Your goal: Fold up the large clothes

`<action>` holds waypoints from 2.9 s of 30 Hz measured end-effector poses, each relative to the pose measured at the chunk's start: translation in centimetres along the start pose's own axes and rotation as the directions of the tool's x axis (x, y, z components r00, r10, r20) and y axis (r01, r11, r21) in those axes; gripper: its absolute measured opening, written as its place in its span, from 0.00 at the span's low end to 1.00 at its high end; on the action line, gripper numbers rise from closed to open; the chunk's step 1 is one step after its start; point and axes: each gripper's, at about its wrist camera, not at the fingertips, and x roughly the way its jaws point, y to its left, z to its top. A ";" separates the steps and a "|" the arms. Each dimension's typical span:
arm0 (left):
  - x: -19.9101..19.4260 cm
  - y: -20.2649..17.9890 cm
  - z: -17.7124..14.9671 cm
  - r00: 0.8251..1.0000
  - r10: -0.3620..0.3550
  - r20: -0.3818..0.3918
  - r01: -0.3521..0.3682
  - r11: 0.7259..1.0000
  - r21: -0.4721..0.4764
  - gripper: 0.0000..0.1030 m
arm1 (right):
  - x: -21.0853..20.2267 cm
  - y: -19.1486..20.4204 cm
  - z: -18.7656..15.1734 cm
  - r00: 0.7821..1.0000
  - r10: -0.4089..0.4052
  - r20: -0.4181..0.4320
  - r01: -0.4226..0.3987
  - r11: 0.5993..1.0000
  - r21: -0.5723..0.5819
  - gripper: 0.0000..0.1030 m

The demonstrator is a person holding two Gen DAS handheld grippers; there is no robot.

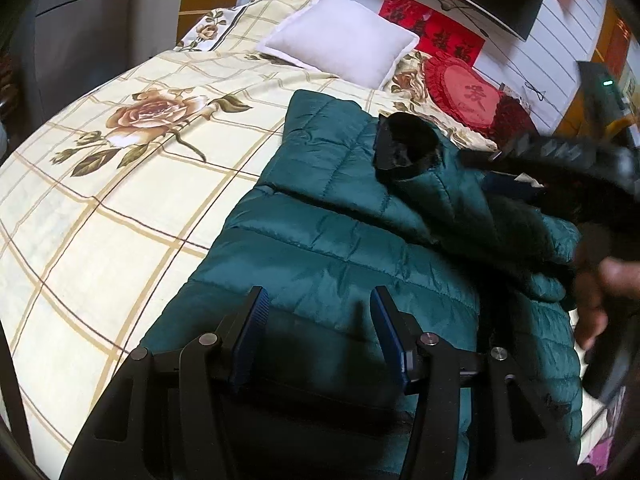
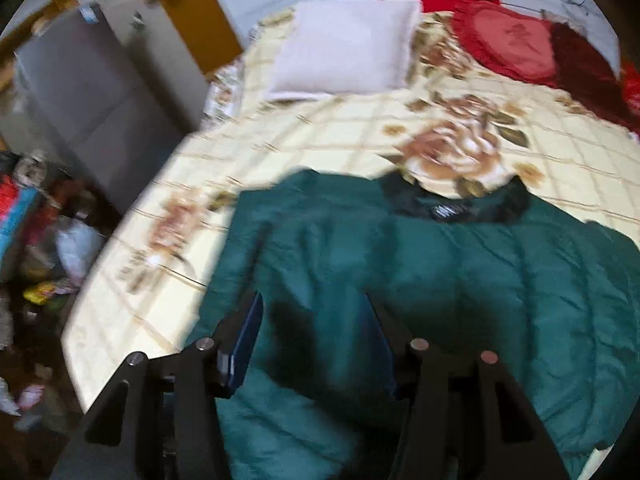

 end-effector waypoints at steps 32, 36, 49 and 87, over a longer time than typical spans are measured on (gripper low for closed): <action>4.1 -3.4 6.9 0.995 -0.094 -0.025 0.091 0.992 -0.085 0.55 | -13.1 -12.2 -6.3 0.989 -0.095 0.117 0.080 0.989 0.122 0.66; 6.8 -4.1 7.9 0.997 -0.054 -0.062 0.048 0.994 -0.098 0.55 | -14.9 -14.9 -7.4 0.983 -0.119 0.140 0.095 0.981 0.167 0.66; 3.0 -4.3 12.3 0.991 -0.024 0.129 0.023 1.000 0.010 0.32 | -12.7 -15.4 -5.4 0.970 -0.178 0.164 0.149 0.973 0.174 0.66; 12.7 -6.6 10.8 0.990 0.134 0.033 -0.138 0.969 0.207 0.65 | 0.9 -12.5 -2.4 0.948 -0.307 0.082 0.301 0.950 0.083 0.74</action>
